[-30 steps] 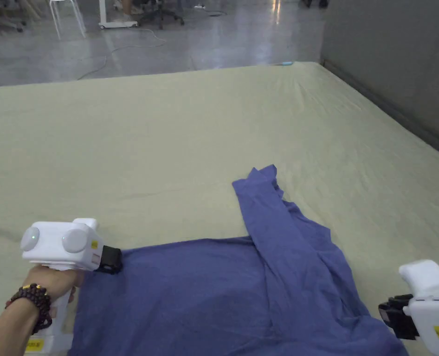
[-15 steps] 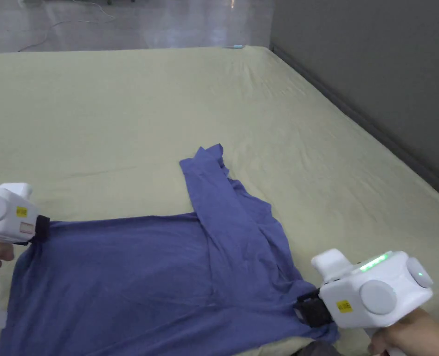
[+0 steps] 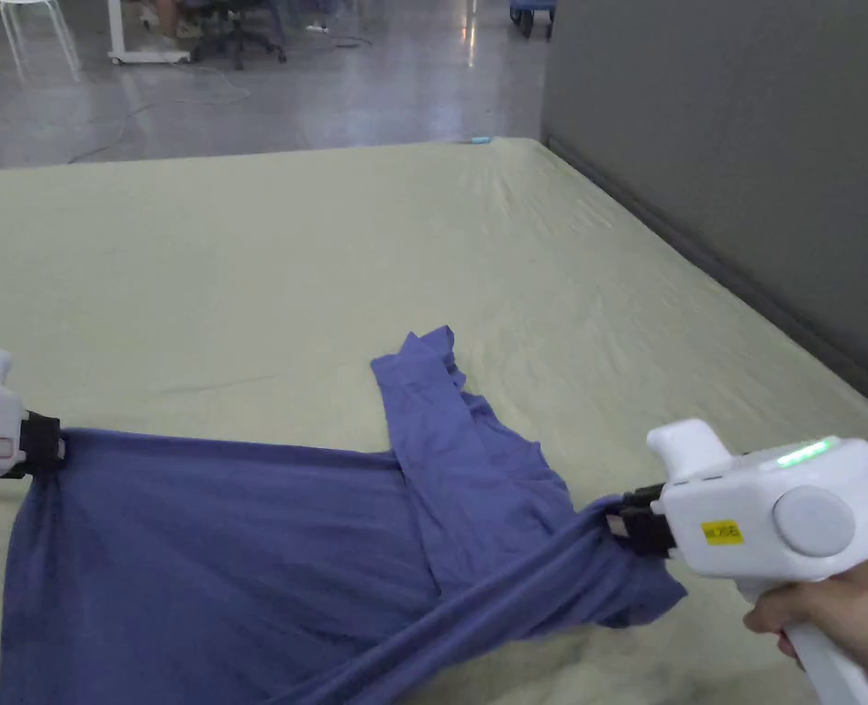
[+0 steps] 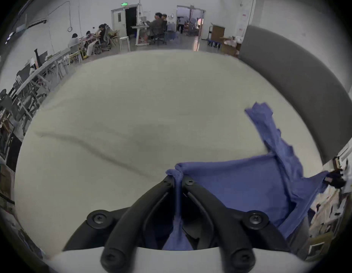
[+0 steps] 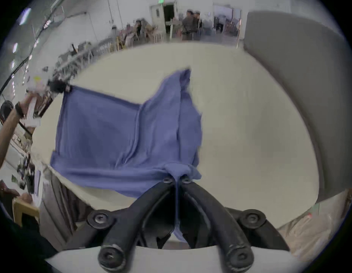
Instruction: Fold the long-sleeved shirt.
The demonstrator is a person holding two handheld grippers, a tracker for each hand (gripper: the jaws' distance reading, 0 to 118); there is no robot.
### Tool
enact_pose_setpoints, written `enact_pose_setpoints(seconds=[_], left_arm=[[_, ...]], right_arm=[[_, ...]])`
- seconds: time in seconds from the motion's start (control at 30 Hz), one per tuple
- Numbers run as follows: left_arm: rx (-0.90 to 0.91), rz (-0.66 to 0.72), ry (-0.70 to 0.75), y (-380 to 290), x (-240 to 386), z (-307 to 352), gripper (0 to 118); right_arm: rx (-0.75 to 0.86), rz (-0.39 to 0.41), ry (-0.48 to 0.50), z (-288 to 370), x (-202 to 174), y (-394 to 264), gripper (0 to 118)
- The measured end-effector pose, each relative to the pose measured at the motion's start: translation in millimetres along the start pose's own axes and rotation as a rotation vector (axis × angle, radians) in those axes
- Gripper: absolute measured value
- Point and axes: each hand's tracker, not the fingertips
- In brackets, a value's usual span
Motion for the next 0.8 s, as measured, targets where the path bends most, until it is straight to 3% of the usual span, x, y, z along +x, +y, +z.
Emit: enact_pose_setpoints(seconds=[0.17,0.3,0.53,0.63,0.8], left_arm=[[0.182,-0.013,0.074,64.2,-13.4,75.9,2],[0.297,0.075,0.143,136.8,-36.8,140.5,2],[0.523,0.072,0.258,260.8,-26.8,255.3,2],[0.613,0.093,0.325,297.5,-17.3,295.5,2],[0.709,0.125,0.318,333.7,-12.8,338.2,2]], right_arm=[[0.221,0.064,-0.096,31.7,11.3,114.6,0],[0.326,0.058,-0.15,50.6,19.3,221.2,0],[0.531,0.07,-0.219,97.8,0.8,396.8,0],[0.59,0.065,-0.288,122.6,-13.3,444.0,0],[0.672,0.055,-0.314,151.5,-25.0,487.8,0]])
